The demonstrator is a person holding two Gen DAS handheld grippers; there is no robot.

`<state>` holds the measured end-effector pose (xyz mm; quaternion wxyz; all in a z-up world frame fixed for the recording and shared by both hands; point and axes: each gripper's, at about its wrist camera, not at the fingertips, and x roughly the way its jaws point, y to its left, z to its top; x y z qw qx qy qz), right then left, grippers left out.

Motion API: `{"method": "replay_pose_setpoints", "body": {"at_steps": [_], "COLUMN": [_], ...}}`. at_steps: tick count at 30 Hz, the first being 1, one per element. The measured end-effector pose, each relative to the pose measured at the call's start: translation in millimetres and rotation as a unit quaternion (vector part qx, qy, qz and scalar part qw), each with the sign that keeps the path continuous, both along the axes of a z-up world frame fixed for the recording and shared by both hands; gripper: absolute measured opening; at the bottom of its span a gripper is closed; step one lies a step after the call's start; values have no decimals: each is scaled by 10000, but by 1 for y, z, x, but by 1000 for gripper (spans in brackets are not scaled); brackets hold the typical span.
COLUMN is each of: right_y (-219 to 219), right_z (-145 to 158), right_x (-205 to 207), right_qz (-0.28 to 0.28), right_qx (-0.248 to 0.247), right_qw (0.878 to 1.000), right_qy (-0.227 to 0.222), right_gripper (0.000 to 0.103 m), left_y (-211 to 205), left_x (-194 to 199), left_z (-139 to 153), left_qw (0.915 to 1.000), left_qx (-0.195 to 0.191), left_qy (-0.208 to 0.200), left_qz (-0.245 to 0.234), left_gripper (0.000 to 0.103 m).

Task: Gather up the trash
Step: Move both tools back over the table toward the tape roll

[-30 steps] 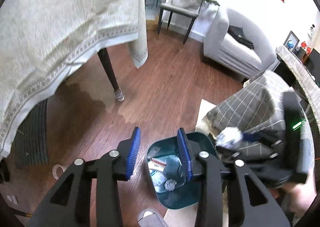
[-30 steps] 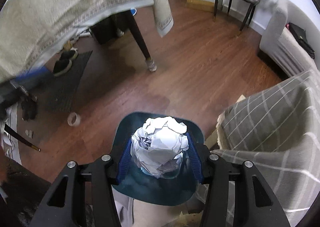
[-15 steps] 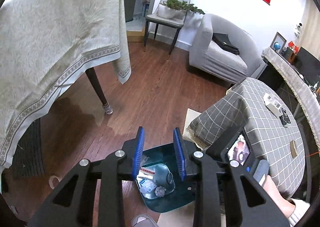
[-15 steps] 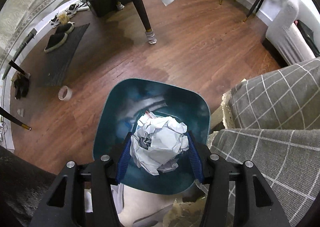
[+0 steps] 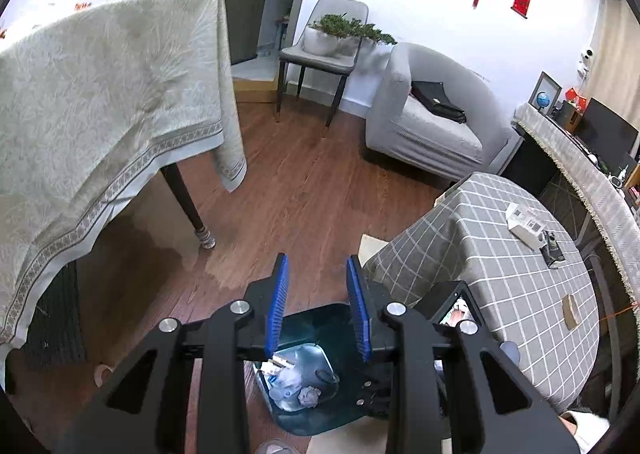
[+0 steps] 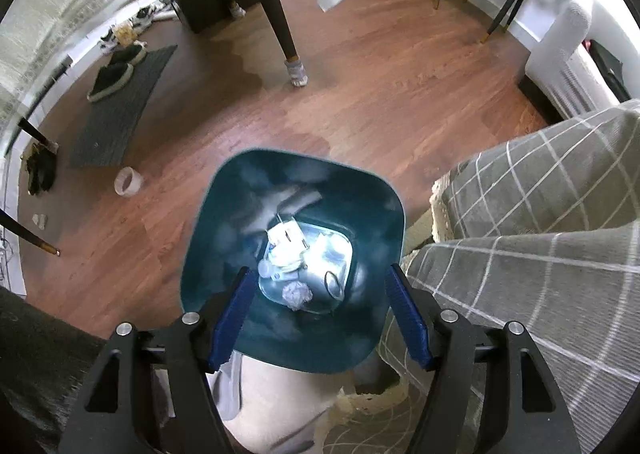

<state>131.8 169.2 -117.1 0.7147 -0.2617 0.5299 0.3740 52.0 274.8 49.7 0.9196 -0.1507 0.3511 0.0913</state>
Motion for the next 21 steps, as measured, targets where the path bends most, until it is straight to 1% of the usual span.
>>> {"method": "replay_pose_setpoints", "body": {"at_steps": [2,3,4,5,7,9,13,15,18,21], "right_y": [-2,-3,-5,-7,-13,-26,-50,-64,-83,-104], "right_z": [12,19,28,38,56,78,110,122,132,138], "right_x": [0,0,-1,-1,0,4,13,20,30,38], "right_qz": [-29,-35,-23,6,-1,-59,-287,-448,-631,-849], "right_qx": [185,292,410,553,794,1129,1501,1601,1707,1753], "right_qw": [9998,9995,9991,9982,9960,9917,9838,9804,9767,9734], "right_qy": [-36,-86,-144,-228,-415,-606,-933,-1060,-1138,-1210], "right_gripper": [68,66,61,58,54,53,52,52,52,52], "left_y": [-5,-8,-11,-15,-20,-24,-30,-34,-43,-52], "left_x": [1,2,2,3,3,4,7,11,16,21], "left_z": [6,9,12,16,20,24,26,25,25,24], "left_qw": [9999,9998,9996,9993,9989,9985,9983,9985,9984,9982], "left_qx": [43,118,205,282,300,298,311,298,331,338], "left_qy": [-90,-133,-179,-242,-338,-421,-460,-429,-395,-387], "left_qz": [-32,-38,-50,-82,-134,-157,-156,-186,-242,-320], "left_gripper": [31,31,31,31,33,34,36,37,38,41]}}
